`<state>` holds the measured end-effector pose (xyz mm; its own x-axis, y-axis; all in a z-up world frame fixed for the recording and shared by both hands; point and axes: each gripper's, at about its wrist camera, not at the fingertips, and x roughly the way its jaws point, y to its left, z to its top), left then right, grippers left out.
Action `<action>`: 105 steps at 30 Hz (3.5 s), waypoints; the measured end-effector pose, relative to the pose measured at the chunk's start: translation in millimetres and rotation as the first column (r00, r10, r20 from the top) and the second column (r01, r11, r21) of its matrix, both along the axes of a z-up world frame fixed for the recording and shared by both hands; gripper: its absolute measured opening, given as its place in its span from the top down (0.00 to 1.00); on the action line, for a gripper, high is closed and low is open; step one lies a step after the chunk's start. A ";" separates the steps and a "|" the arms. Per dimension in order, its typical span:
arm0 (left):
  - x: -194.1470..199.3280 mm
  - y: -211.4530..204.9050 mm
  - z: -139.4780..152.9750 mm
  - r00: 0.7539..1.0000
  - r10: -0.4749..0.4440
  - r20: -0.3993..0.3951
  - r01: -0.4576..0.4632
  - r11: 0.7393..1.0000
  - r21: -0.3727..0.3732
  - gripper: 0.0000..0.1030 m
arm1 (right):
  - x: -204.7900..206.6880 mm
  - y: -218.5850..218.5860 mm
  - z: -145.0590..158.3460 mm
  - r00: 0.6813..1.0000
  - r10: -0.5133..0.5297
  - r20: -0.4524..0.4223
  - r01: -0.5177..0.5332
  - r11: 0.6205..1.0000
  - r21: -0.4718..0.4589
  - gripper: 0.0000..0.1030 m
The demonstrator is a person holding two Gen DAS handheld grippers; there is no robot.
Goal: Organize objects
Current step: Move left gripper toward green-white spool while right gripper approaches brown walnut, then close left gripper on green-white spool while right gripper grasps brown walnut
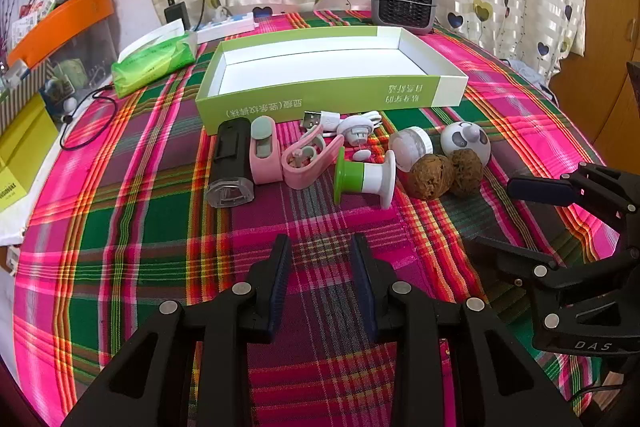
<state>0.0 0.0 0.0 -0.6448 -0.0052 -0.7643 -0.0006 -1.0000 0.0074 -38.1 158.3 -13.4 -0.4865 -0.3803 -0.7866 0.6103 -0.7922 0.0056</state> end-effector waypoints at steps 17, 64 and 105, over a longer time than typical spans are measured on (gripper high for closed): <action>0.0 0.1 0.0 1.000 0.000 0.000 0.000 1.000 -0.004 0.72 | -0.3 0.3 0.0 1.000 -0.001 0.001 0.001 1.000 -0.001 0.36; -5.2 -1.2 8.0 0.997 -0.073 -0.025 0.074 0.996 0.057 0.69 | -15.9 1.8 3.4 0.999 -0.017 0.028 0.019 0.998 -0.059 0.46; -35.9 4.9 7.7 0.993 -0.118 -0.030 0.120 0.990 0.076 0.67 | -26.1 -8.2 7.0 0.999 0.016 0.029 -0.013 0.995 -0.101 0.69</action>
